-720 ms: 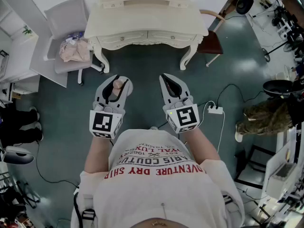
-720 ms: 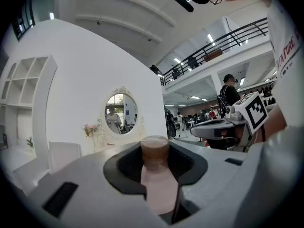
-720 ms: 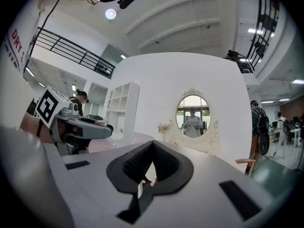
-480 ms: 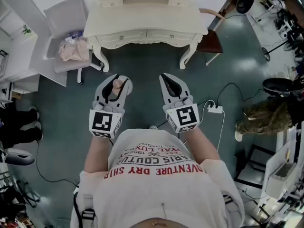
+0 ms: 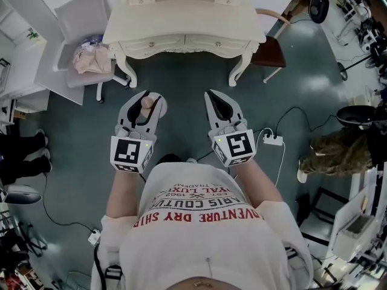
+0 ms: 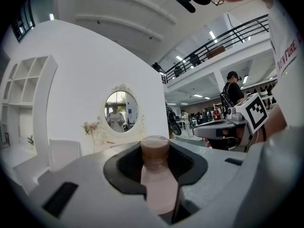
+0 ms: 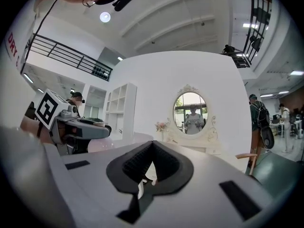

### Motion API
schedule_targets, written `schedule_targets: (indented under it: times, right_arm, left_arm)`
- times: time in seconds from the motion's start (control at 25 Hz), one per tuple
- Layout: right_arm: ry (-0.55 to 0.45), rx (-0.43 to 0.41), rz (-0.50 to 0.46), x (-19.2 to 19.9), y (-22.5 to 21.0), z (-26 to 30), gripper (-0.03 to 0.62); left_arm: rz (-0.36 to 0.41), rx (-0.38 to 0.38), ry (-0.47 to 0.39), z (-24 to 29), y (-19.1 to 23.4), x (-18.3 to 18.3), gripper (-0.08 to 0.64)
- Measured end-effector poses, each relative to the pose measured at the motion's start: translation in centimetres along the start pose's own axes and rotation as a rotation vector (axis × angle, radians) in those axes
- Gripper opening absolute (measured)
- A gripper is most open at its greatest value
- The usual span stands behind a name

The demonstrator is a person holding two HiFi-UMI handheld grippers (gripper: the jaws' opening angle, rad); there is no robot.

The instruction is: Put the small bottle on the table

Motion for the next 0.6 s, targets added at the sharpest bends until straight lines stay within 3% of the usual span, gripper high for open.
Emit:
schedule_targets:
  times: [0.32,0.6]
  right_arm:
    - [0.023,-0.03,0.014,1.6,-3.1,4.0,-0.002]
    - [0.027,-0.015,0.006,2.4,-6.0,12.9,-0.002]
  left_arm:
    - [-0.02,-0.018,0.009,4.7,1.5,0.3,0.135]
    - [-0.028,0.009,0.011,12.1,8.0,0.8,0.135]
Point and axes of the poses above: the fingertips, and each gripper's own axes: z forward along the fingers, y to its left, x out of its underside, the point moved 5 cm from there along -z, backward along the fingers, and after that the axes turned 5 degrees about -z, right-handed, at the moved point
